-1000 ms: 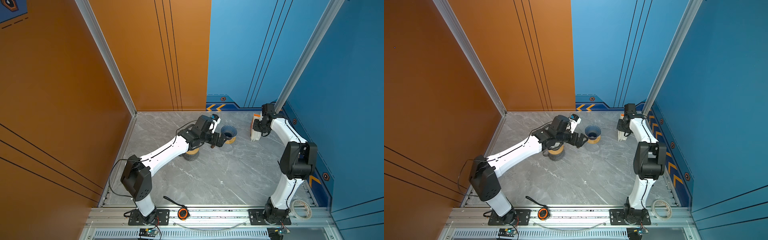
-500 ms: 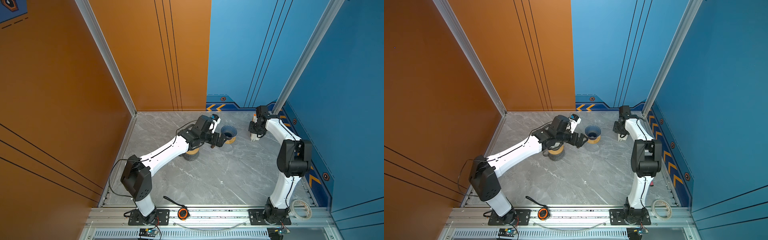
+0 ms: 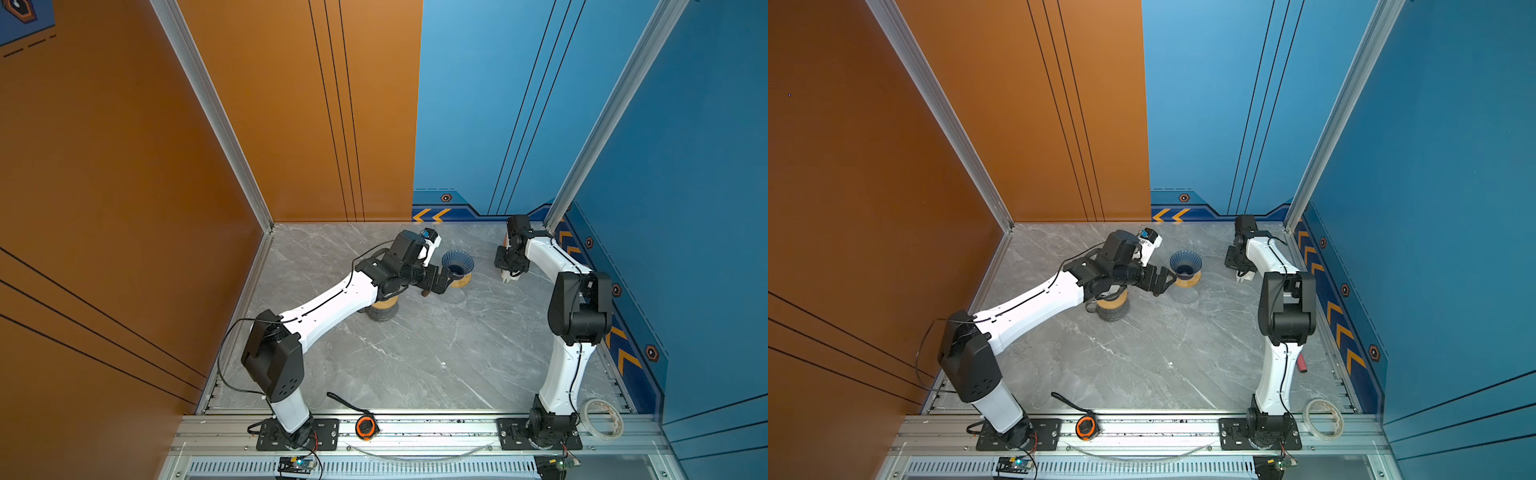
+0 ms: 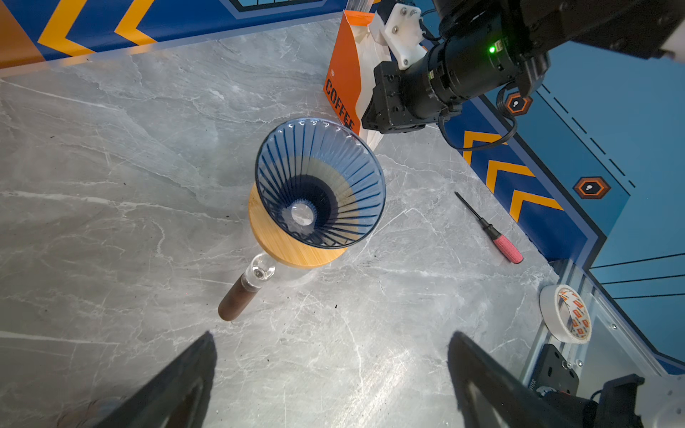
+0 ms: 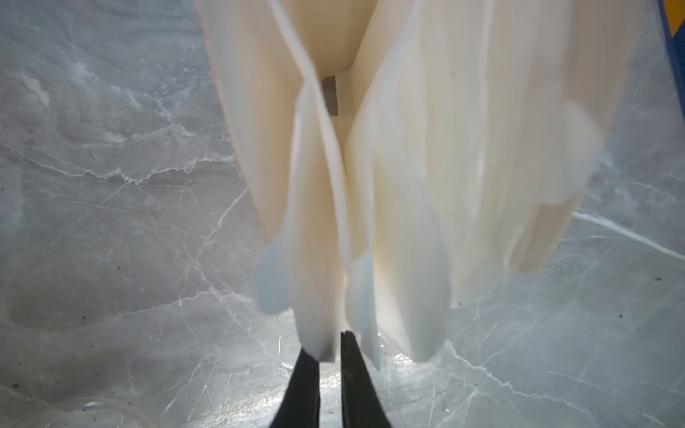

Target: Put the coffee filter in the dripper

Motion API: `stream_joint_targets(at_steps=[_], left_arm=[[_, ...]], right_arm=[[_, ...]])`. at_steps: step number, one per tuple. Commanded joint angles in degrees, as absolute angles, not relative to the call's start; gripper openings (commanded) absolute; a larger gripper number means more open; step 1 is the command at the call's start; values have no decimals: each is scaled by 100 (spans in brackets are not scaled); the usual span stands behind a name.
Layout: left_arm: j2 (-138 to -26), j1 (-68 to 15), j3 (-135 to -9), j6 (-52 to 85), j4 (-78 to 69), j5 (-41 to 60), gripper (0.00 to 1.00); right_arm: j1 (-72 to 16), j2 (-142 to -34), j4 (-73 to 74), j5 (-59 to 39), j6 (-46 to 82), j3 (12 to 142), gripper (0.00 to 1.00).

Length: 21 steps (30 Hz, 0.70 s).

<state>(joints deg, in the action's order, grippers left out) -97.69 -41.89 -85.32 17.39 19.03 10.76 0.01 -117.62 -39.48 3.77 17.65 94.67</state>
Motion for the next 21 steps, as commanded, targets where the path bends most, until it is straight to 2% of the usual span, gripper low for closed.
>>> stream_joint_targets(at_steps=[1,7,21], left_arm=[[-9747,-4149,-8631,1740,1989,1183,98],[-9753,-4165,-8645,1736,2005,1202,98],[-9784,-4171,-8700,1749,2004,1198,98]], right_arm=[[35,-11753,-4087,602,1828,9610,8],[36,-11647,-4085,538,1794,9579,0],[43,-11179,-4095,452,1725,9384,0]])
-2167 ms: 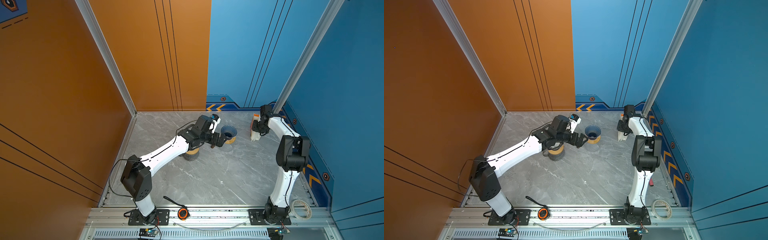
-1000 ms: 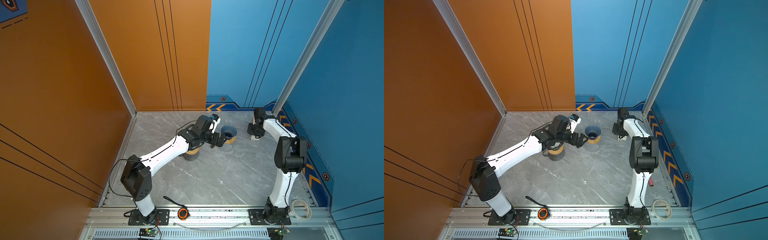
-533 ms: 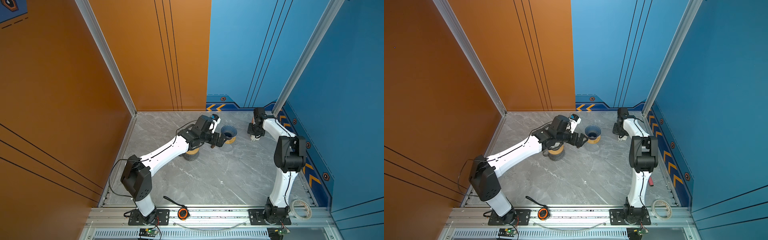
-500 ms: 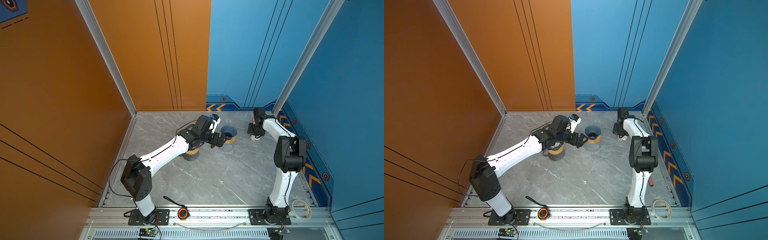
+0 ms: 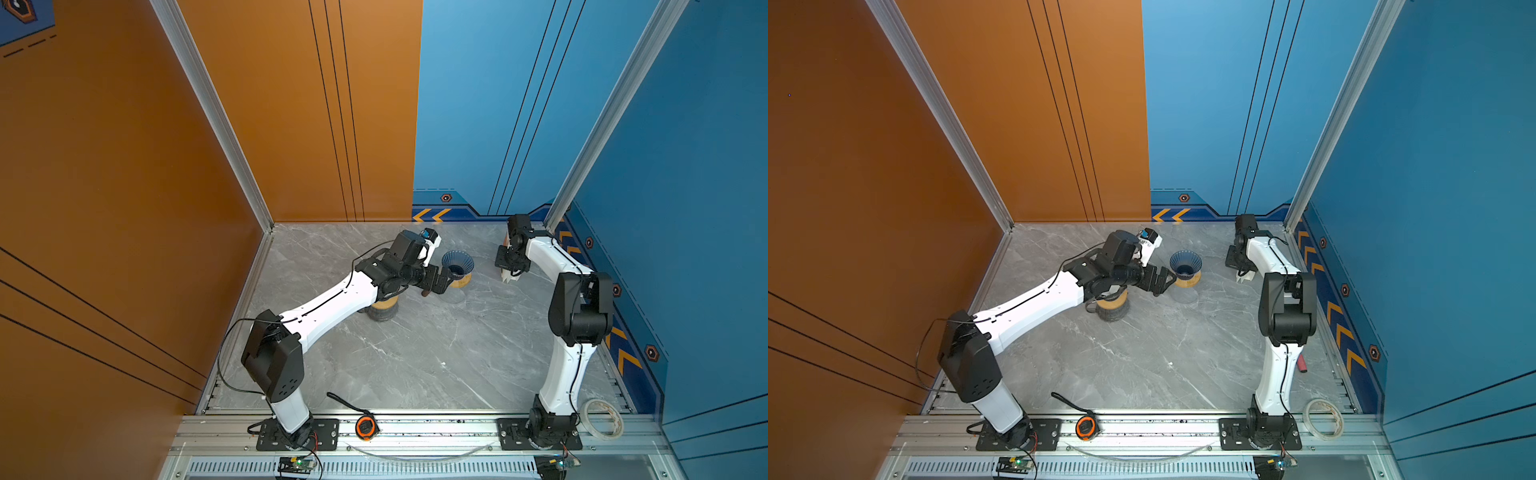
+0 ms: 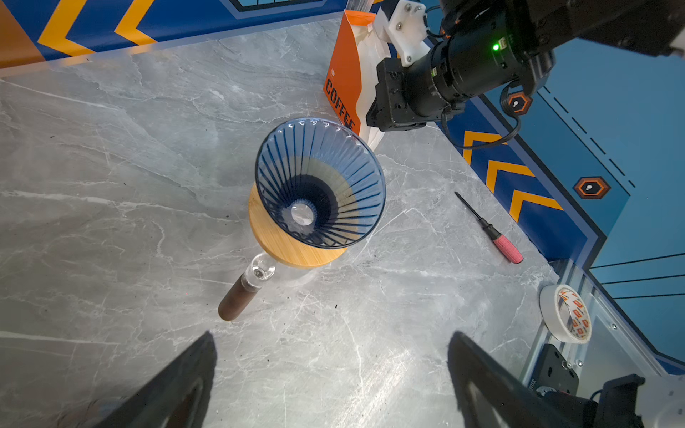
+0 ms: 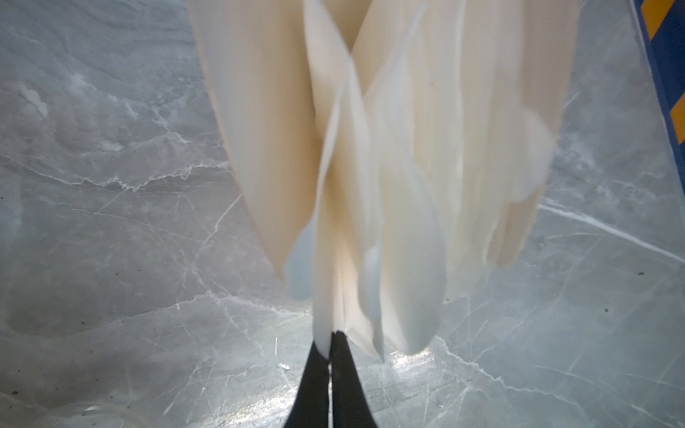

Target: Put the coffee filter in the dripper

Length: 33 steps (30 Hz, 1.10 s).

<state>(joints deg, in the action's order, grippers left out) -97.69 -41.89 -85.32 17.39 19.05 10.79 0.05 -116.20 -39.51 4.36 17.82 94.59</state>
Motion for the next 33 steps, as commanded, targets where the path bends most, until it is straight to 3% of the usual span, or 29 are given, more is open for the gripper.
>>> stream_joint_targets(at_steps=[1,19,24,33], left_arm=[[-9795,-4176,-8701,1749,2004,1204,98],[-9838,-4210,-8728,1740,2004,1207,98],[-9861,-4216,-8736,1740,2004,1219,98],[-9852,-4210,-8713,1740,2004,1210,98]], right_arm=[[44,-11126,-4096,466,1719,9354,0],[69,-10898,-4194,218,1592,9158,0],[-68,-10899,-4117,300,1502,9167,14],[-131,-11182,-4019,355,1626,9236,26]])
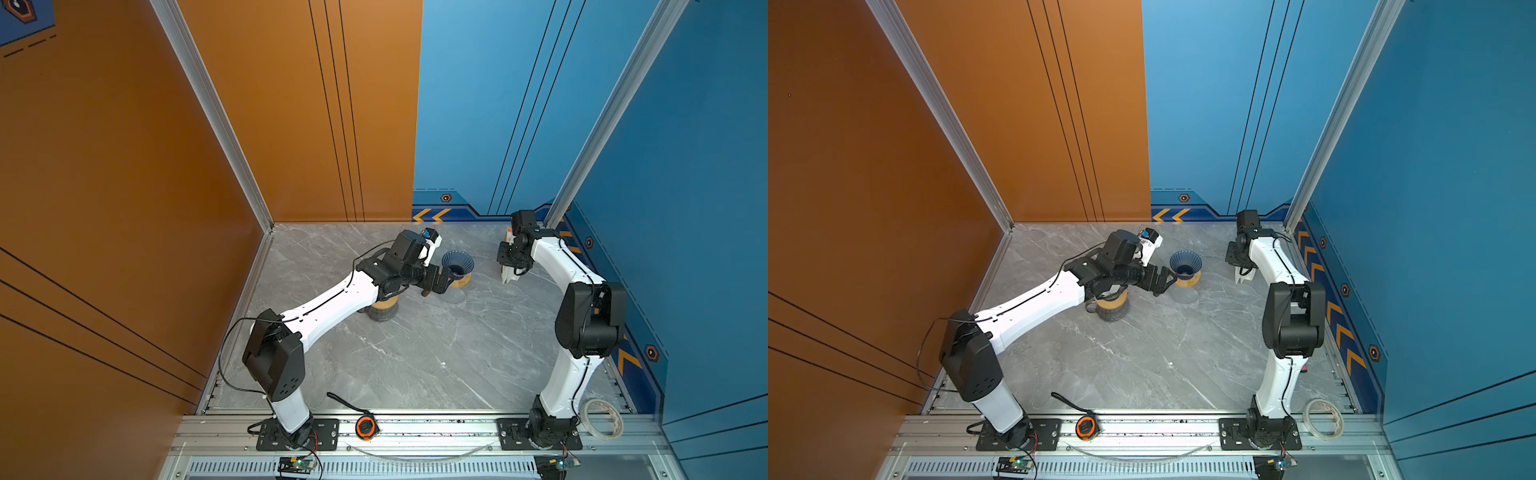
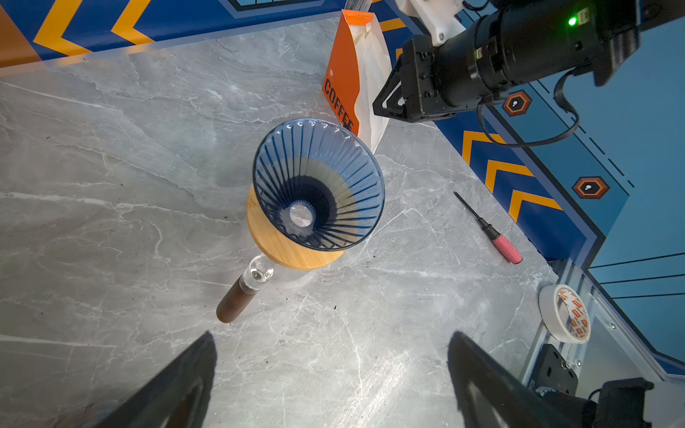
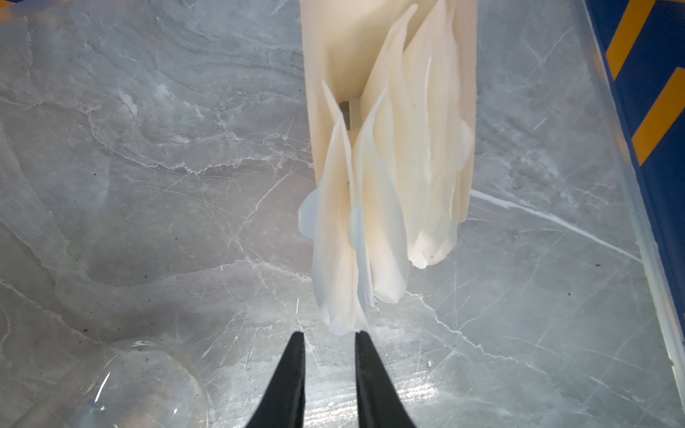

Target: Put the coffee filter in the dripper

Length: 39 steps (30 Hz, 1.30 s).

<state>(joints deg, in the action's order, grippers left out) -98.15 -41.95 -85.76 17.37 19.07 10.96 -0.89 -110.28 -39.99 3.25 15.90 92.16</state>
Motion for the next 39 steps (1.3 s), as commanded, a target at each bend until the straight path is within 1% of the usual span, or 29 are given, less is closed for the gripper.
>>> stream_joint_targets(at_steps=[1,5,11,17,23,27,39], left_arm=[[-9845,-4210,-8714,1740,2004,1206,98],[-9843,-4204,-8701,1738,2008,1201,98],[-9845,-4204,-8701,1740,2004,1201,98],[-9853,-4201,-8692,1740,2004,1203,98],[-9866,-4192,-8695,1745,2006,1211,98],[-9861,-4192,-8697,1748,2004,1210,98],[-9867,-4186,-8701,1758,2000,1209,98]], right_arm=[[-135,-11216,-4002,359,1641,9259,26],[-140,-11378,-3999,404,1713,9357,28],[-149,-11565,-3964,385,1767,9479,28],[-150,-11701,-3964,569,1802,9558,26],[-158,-11829,-3955,730,1820,9615,23],[-158,-11848,-3946,831,1824,9674,19],[-141,-11848,-3946,773,1754,9701,0]])
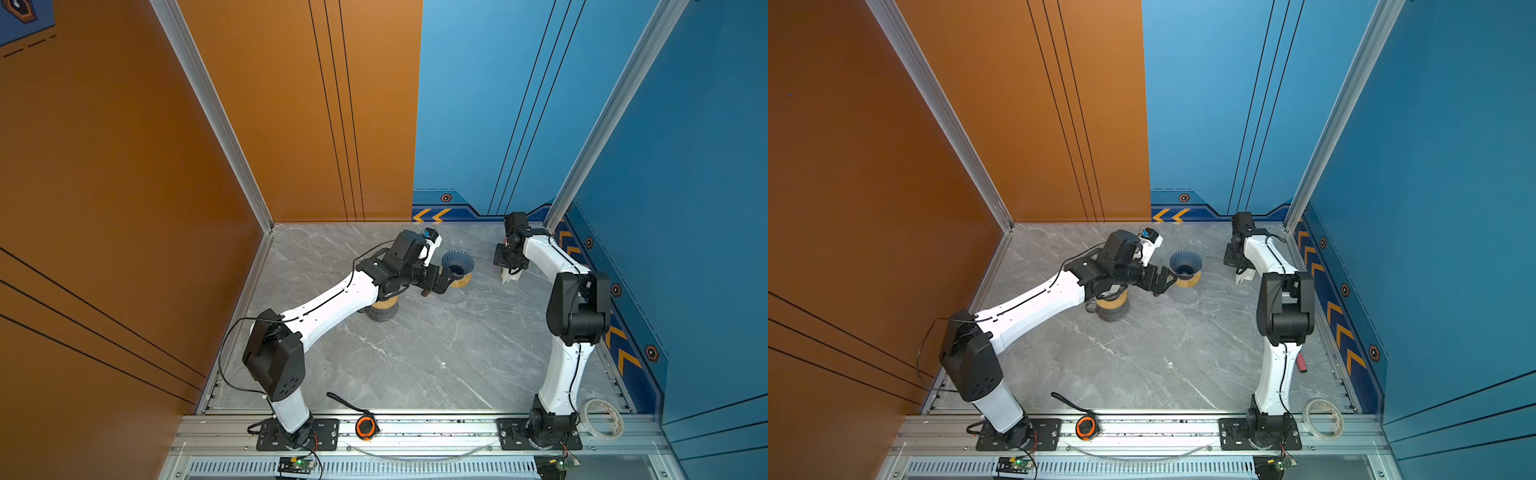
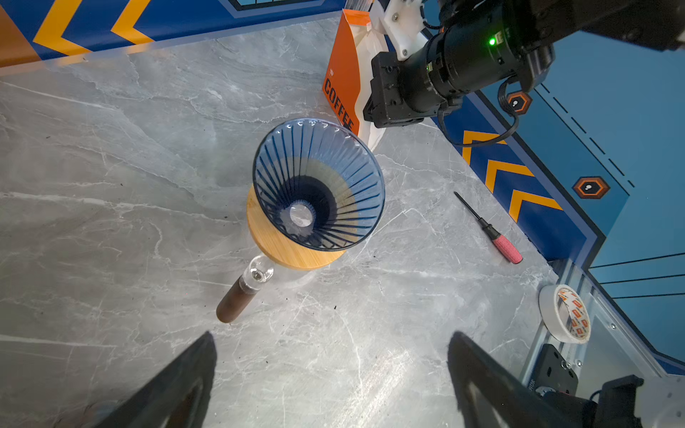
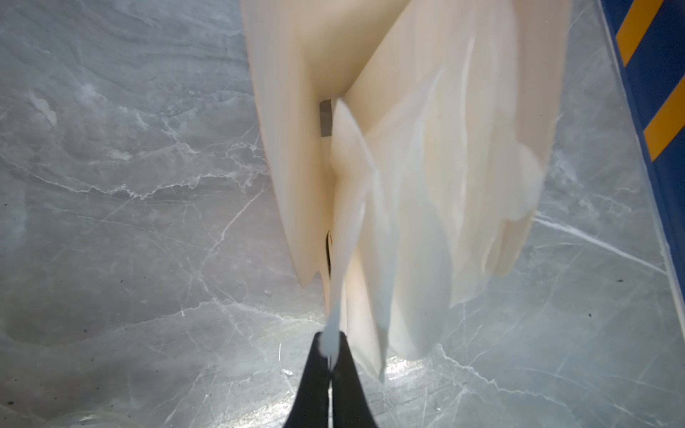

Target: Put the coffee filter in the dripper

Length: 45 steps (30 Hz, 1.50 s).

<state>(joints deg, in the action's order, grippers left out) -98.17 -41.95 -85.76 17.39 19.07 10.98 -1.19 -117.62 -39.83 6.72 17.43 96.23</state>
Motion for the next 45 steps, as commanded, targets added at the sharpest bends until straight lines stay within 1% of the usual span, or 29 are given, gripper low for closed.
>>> stream_joint_targets(at_steps=[1,7,11,18,24,32,41,42,45], left_arm=[[-9871,-4192,-8703,1757,2005,1209,98],[-9884,-4192,-8710,1762,2004,1213,98],[-9883,-4193,-8702,1758,2005,1217,98],[-9891,-4191,-8711,1758,2004,1209,98],[-9921,-4188,-8736,1766,2004,1224,98],[-9917,-4182,-8744,1767,2022,1228,98],[-9942,-4192,-8780,1775,2019,1251,98],[-9949,-4195,-8781,1775,2028,1260,98],[-9940,-4190,-8780,1775,2021,1274,98]], right_arm=[[-140,-11824,-3944,766,1741,9686,0],[-97,-11820,-3946,770,1716,9675,0],[-79,-11848,-3946,764,1739,9693,11],[-50,-12046,-3946,761,1768,9721,12],[-13,-12116,-3946,762,1775,9756,11],[-18,-12078,-3946,757,1771,9752,0],[-34,-11918,-4032,611,1775,9686,0],[-35,-11736,-4063,615,1784,9686,0],[-34,-11682,-4162,581,1801,9679,0]])
